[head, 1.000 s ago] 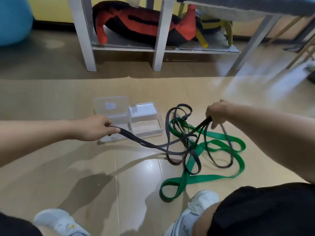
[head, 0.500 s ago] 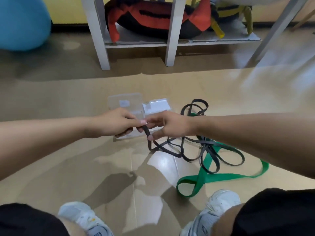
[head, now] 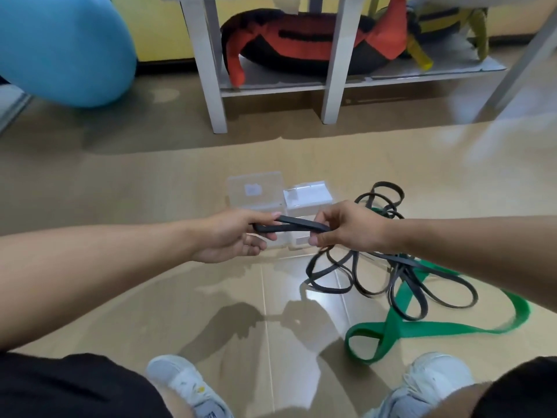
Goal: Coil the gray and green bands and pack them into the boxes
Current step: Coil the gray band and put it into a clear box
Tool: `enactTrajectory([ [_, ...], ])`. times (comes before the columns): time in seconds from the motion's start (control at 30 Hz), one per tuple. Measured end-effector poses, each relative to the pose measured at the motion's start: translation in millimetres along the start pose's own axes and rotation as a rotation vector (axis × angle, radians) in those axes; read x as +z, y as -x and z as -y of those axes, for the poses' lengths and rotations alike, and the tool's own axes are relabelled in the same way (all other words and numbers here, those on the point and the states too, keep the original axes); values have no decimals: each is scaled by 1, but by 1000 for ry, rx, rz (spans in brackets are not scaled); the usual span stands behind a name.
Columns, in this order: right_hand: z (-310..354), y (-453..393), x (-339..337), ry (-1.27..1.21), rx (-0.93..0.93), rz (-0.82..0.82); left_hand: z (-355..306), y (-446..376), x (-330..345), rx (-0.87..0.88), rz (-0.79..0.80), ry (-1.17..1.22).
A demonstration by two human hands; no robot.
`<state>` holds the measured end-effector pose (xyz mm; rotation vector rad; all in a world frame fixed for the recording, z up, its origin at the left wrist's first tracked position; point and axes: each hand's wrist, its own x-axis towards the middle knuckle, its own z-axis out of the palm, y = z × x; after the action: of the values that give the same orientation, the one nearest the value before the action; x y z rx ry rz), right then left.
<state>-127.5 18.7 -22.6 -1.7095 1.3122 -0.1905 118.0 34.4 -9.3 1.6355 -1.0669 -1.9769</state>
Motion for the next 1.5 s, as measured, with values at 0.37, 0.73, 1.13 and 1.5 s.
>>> enactTrajectory([
  [0.37, 15, 10, 32, -214, -185, -176, -5, 2, 9, 80, 77, 14],
  [0.73, 18, 10, 31, -251, -113, -278, -5, 0, 6, 70, 20, 134],
  [1.13, 35, 21, 28, -285, -105, -332, -15, 7, 6, 104, 84, 176],
  [1.5, 36, 27, 43, -393, -151, -373, -19, 10, 9, 73, 90, 201],
])
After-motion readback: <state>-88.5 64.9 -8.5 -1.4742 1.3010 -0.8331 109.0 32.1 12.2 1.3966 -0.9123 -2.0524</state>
